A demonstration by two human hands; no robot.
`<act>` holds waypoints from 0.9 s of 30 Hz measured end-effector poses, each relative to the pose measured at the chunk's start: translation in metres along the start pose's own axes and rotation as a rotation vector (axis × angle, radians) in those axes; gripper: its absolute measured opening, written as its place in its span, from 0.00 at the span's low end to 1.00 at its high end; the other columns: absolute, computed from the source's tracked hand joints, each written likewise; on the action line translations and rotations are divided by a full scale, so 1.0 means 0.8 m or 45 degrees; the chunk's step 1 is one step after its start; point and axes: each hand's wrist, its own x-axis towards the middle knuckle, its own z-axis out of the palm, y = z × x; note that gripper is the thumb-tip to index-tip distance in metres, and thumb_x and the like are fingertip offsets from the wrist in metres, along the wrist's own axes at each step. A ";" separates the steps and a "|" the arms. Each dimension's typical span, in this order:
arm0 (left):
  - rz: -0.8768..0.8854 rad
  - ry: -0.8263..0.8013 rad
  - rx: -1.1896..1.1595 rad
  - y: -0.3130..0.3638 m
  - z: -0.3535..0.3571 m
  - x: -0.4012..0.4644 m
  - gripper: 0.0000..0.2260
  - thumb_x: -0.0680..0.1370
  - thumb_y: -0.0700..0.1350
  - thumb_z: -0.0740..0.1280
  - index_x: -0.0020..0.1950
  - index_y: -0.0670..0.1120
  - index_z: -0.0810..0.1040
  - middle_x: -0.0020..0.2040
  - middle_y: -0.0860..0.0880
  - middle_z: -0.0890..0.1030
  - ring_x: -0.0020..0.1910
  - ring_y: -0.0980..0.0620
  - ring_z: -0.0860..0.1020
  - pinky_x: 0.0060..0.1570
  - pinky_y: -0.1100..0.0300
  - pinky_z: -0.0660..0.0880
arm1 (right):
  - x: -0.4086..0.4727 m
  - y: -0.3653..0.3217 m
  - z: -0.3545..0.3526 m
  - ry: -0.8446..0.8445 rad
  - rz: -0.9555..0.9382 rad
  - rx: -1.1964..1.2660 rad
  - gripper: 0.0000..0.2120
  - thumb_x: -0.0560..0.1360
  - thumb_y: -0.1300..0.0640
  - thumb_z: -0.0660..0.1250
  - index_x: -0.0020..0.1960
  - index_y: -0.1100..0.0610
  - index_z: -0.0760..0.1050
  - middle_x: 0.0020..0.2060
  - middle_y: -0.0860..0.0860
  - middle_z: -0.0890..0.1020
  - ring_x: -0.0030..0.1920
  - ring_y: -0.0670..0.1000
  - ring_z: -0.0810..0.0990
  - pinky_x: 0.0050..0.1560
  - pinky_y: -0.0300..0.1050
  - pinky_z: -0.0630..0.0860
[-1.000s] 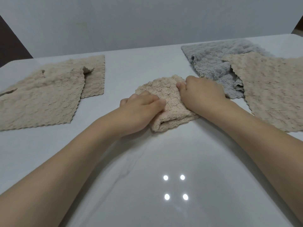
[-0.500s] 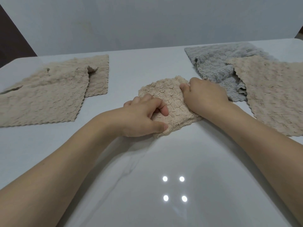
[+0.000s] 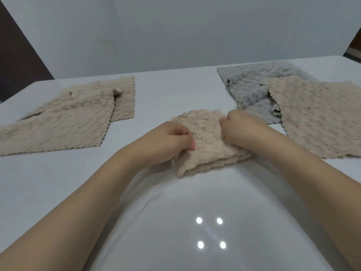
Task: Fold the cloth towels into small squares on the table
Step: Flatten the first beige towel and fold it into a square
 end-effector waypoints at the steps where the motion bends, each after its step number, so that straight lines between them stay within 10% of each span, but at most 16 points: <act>1: 0.015 0.009 0.106 0.006 0.003 -0.008 0.07 0.72 0.46 0.66 0.42 0.44 0.80 0.33 0.51 0.78 0.28 0.54 0.73 0.32 0.60 0.67 | -0.011 0.004 0.001 0.044 0.001 -0.043 0.09 0.79 0.58 0.56 0.56 0.60 0.72 0.51 0.56 0.76 0.56 0.60 0.76 0.47 0.46 0.68; 6: 0.410 0.481 0.791 0.018 0.040 -0.013 0.19 0.73 0.46 0.54 0.60 0.45 0.76 0.58 0.46 0.77 0.58 0.45 0.72 0.61 0.50 0.68 | -0.049 0.018 0.012 0.550 -0.383 -0.171 0.17 0.80 0.54 0.54 0.65 0.59 0.69 0.55 0.57 0.77 0.52 0.62 0.78 0.46 0.52 0.72; 10: 0.290 0.267 0.850 0.002 0.068 0.000 0.25 0.83 0.50 0.49 0.79 0.44 0.59 0.79 0.45 0.60 0.78 0.47 0.55 0.77 0.49 0.50 | -0.053 0.030 0.033 0.212 -0.431 -0.033 0.22 0.82 0.48 0.47 0.75 0.45 0.60 0.75 0.45 0.63 0.73 0.50 0.62 0.71 0.55 0.57; 15: 0.108 0.251 0.838 -0.015 0.069 -0.004 0.27 0.84 0.54 0.46 0.82 0.46 0.48 0.82 0.50 0.48 0.80 0.52 0.44 0.78 0.49 0.43 | -0.047 0.045 0.036 0.024 -0.269 -0.049 0.25 0.83 0.46 0.41 0.79 0.47 0.47 0.78 0.42 0.49 0.77 0.46 0.46 0.76 0.57 0.41; 27: -0.150 0.222 0.845 -0.004 0.031 0.008 0.27 0.84 0.55 0.45 0.82 0.48 0.45 0.82 0.51 0.45 0.80 0.51 0.44 0.77 0.47 0.39 | -0.052 0.056 0.037 0.068 -0.240 -0.066 0.25 0.83 0.48 0.42 0.79 0.51 0.46 0.78 0.44 0.51 0.77 0.47 0.45 0.76 0.56 0.42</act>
